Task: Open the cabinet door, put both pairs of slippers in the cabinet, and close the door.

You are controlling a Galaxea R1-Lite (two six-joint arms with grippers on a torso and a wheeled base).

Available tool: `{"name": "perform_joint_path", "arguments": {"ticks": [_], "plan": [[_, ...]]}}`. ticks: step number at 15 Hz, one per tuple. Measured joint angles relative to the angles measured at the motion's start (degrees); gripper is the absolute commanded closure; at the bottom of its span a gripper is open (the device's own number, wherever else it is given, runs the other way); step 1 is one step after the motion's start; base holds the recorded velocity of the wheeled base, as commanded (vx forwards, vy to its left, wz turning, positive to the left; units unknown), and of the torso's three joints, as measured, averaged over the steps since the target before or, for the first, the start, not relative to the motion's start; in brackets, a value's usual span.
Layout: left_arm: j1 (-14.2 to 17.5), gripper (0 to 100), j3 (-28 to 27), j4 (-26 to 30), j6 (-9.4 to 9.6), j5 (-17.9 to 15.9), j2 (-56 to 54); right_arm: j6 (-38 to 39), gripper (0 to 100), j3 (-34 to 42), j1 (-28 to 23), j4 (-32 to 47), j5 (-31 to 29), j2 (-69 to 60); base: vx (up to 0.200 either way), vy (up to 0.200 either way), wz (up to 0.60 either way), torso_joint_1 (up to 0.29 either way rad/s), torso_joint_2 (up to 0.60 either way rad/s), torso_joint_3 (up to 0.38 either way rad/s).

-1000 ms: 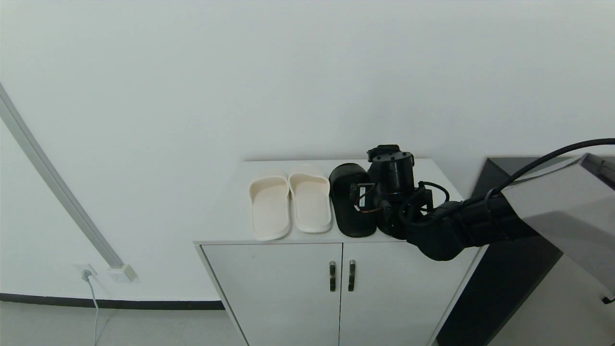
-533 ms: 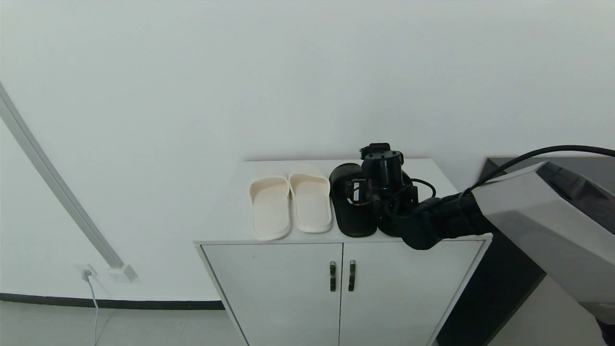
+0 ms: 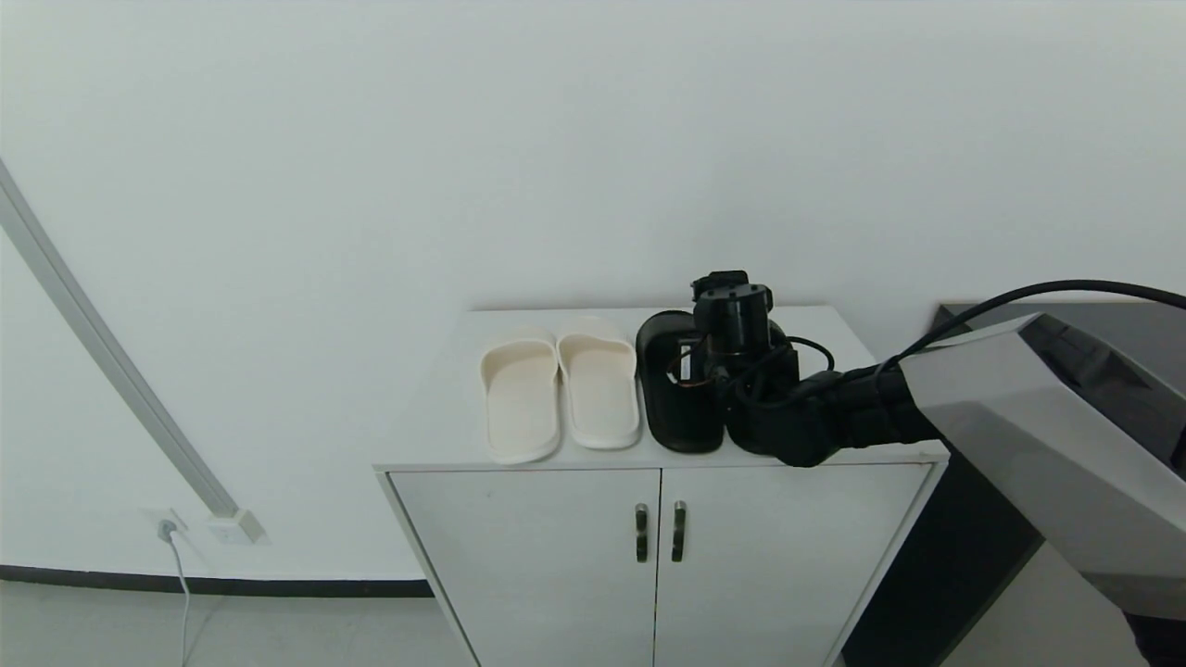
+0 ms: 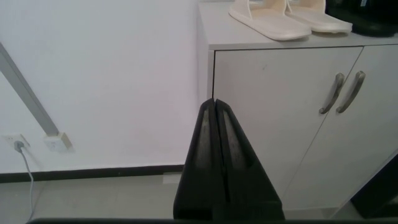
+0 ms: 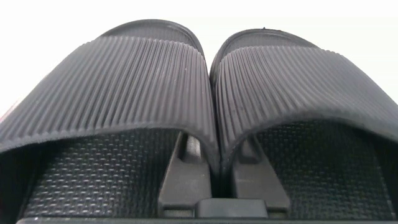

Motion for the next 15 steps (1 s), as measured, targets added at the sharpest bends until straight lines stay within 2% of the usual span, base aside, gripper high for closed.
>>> {"name": "perform_joint_path", "arguments": {"ticks": [5,11,15], "plan": [[0.0,100,0.0,0.0,-0.05,0.01,0.02,-0.82,100,7.12,0.68,-0.66,-0.37,-5.45,0.0,0.0,0.0,0.0,0.0,0.0],[0.0,100,0.02,0.0,-0.06,0.01,0.02,-0.84,100,29.44,2.93,-8.95,0.79,-19.1,0.0,0.0,0.0,0.0,0.0,0.0],[0.0,100,0.02,0.0,-0.05,0.01,0.02,-0.71,100,44.13,5.53,-12.67,10.2,-30.45,0.0,0.0,0.0,0.0,0.0,0.0]]}}
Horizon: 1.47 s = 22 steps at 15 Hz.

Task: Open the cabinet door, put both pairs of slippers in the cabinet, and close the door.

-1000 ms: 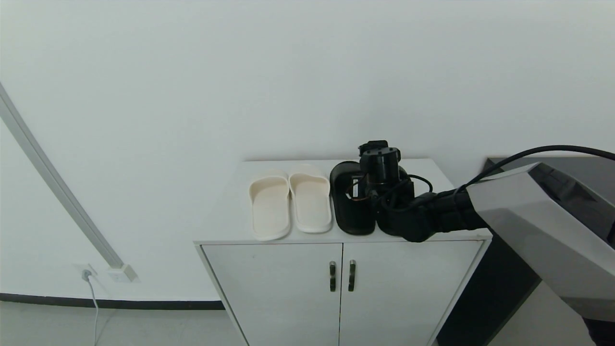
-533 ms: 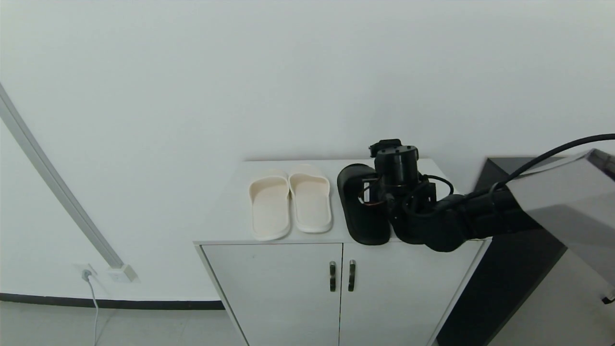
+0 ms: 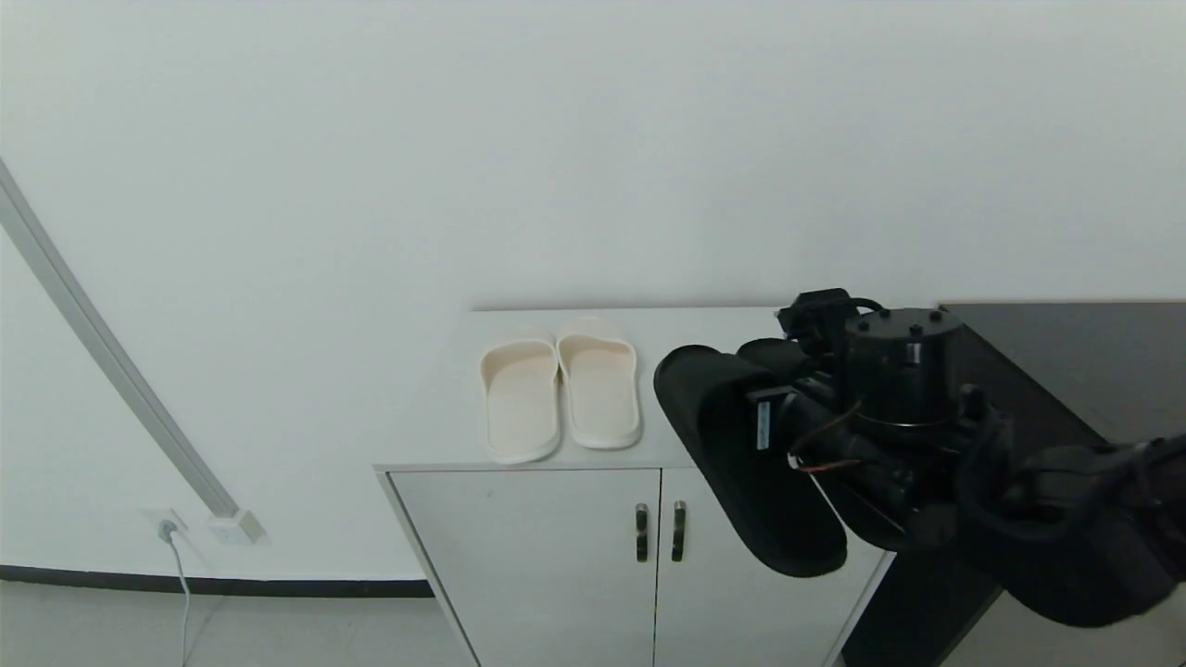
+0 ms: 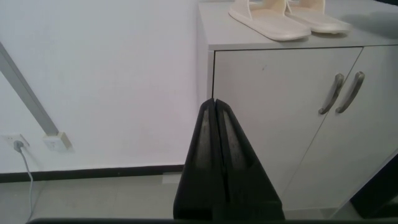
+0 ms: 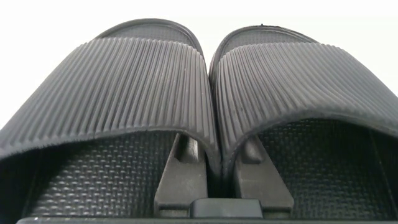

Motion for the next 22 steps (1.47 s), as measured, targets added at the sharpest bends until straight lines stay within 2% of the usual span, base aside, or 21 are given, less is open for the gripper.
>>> {"name": "perform_joint_path", "arguments": {"ticks": [4,7,9,17,22], "plan": [[0.0,100,0.0,0.0,-0.01,0.0,0.0,0.16,100,10.7,1.68,-0.26,10.97,-9.35,0.0,0.0,0.0,0.0,0.0,0.0],[0.0,100,0.0,0.0,-0.01,0.0,0.0,-0.22,100,14.23,2.04,-0.11,16.35,-14.2,0.0,0.0,0.0,0.0,0.0,0.0],[0.0,100,-0.02,0.0,0.0,0.0,0.0,-0.35,100,15.19,2.16,-0.09,16.42,-15.69,0.0,0.0,0.0,0.0,0.0,0.0],[-0.05,100,0.0,0.0,-0.68,-0.01,0.0,-2.19,100,16.82,2.29,-0.26,16.84,-15.91,-0.2,0.0,0.0,0.004,0.0,0.003],[0.0,100,-0.07,0.0,-0.69,0.0,0.0,-2.27,100,16.98,2.26,-0.24,16.77,-15.21,0.0,0.0,0.0,0.0,0.0,0.0]]}}
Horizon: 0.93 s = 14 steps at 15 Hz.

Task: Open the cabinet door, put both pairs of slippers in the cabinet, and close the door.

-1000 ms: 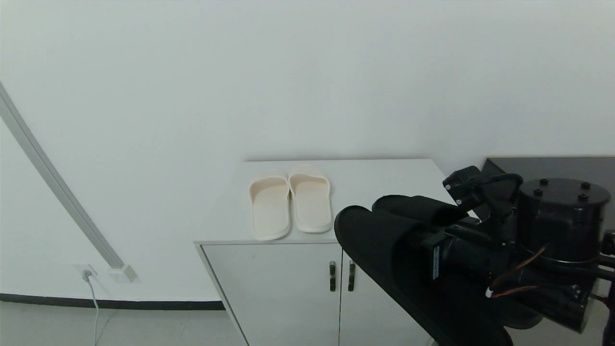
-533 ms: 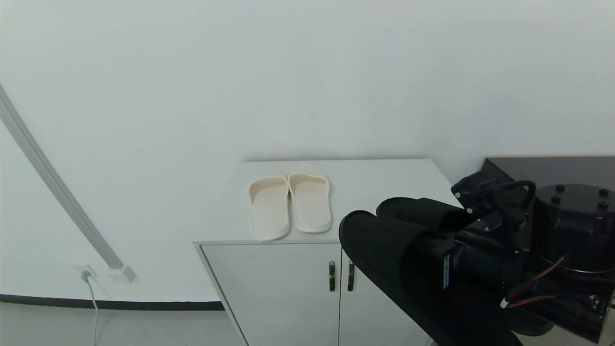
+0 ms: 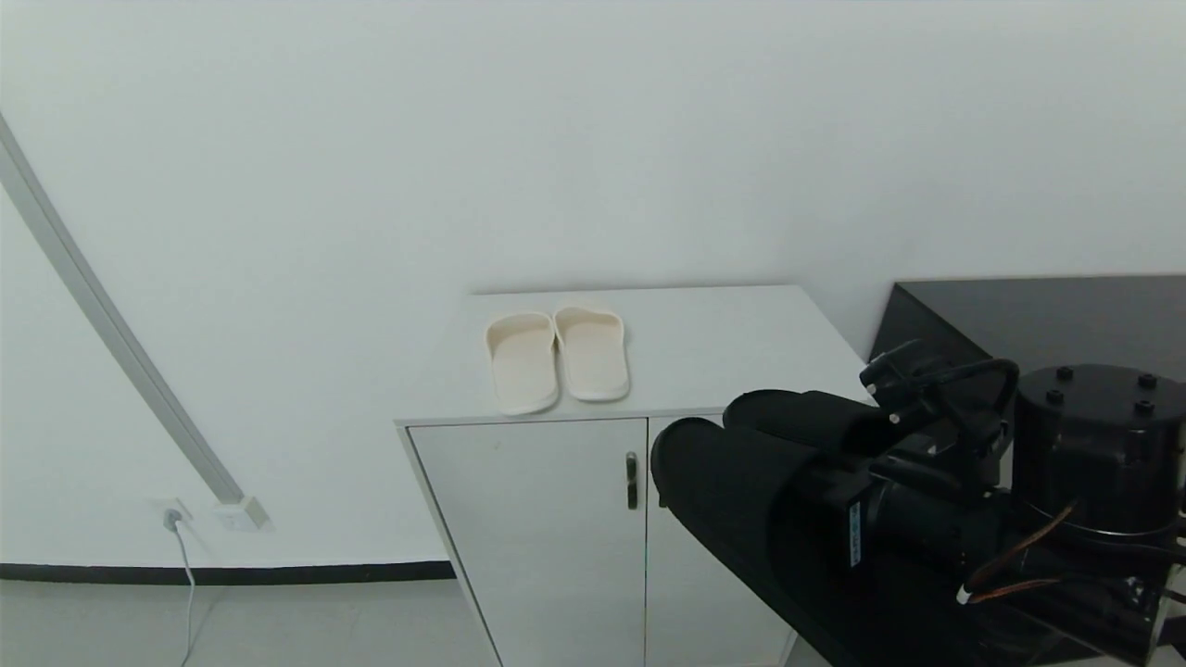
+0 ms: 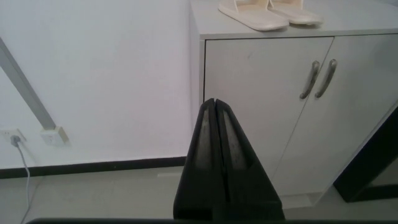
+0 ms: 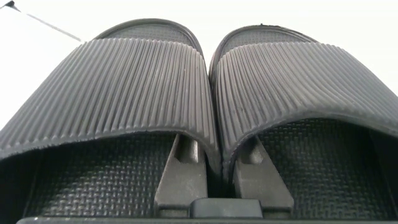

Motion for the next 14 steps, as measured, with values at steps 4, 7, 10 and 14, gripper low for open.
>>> {"name": "perform_joint_path", "arguments": {"ticks": [4,7,10,14], "plan": [[0.0,100,0.0,0.02,0.0,0.0,0.0,0.0,100,0.28,-0.02,-0.06,0.0,0.35,0.0,0.0,0.0,0.0,0.0,0.0],[0.0,100,0.02,0.0,0.0,0.02,0.0,-0.01,100,0.37,0.0,-0.04,0.04,0.46,0.0,0.0,0.0,0.0,0.0,0.0],[0.0,100,0.02,0.0,0.0,0.02,0.0,0.0,100,0.37,0.0,-0.09,0.04,0.68,0.0,0.0,0.0,0.0,0.0,0.0],[0.0,100,0.07,-0.04,0.04,0.12,0.0,-0.01,100,0.78,0.0,-0.09,0.04,0.77,0.0,0.0,0.0,-0.016,0.03,0.024]]}}
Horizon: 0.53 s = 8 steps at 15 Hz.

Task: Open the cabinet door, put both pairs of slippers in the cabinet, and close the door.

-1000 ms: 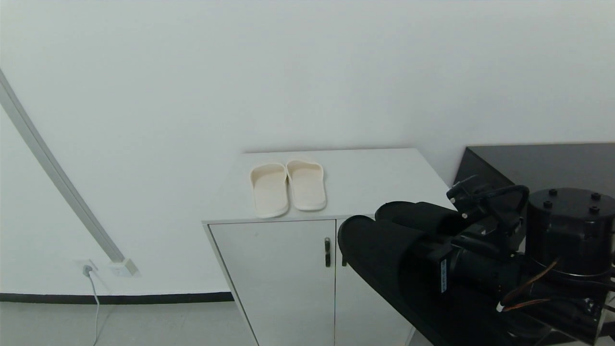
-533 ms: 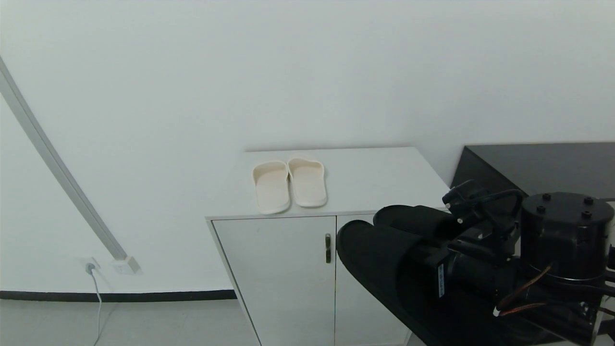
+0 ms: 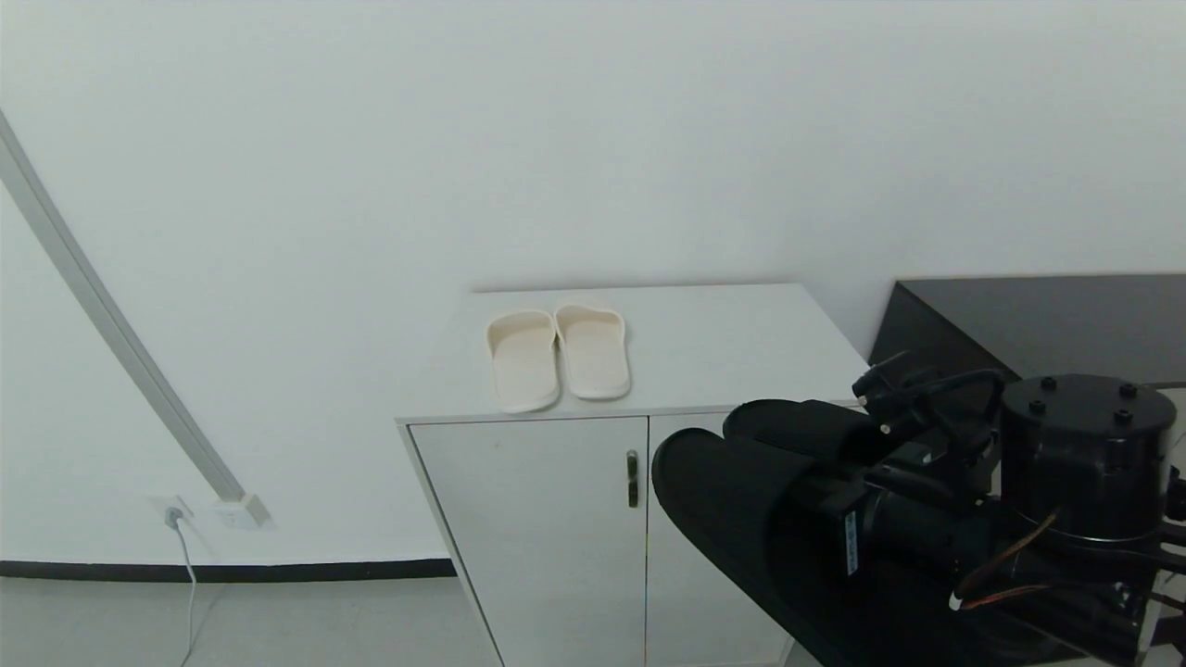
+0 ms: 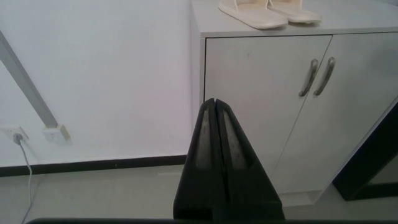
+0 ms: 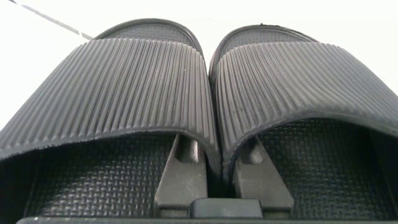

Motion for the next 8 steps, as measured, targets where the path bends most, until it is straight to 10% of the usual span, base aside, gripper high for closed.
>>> {"name": "perform_joint_path", "arguments": {"ticks": [5,6,8], "plan": [[0.0,100,0.0,0.04,0.18,0.07,0.0,0.01,100,0.13,0.0,0.0,0.0,0.02,0.0,0.0,0.0,-0.198,0.47,0.264],[0.0,0,0.0,0.04,0.18,0.0,0.0,0.01,100,0.16,-0.02,0.0,0.0,0.07,0.0,0.0,0.0,-0.222,0.55,0.31],[-0.02,0,0.0,0.04,0.16,-0.02,0.0,0.0,100,0.46,0.0,0.0,0.07,0.24,0.0,0.0,0.0,-0.222,0.53,0.315]]}}
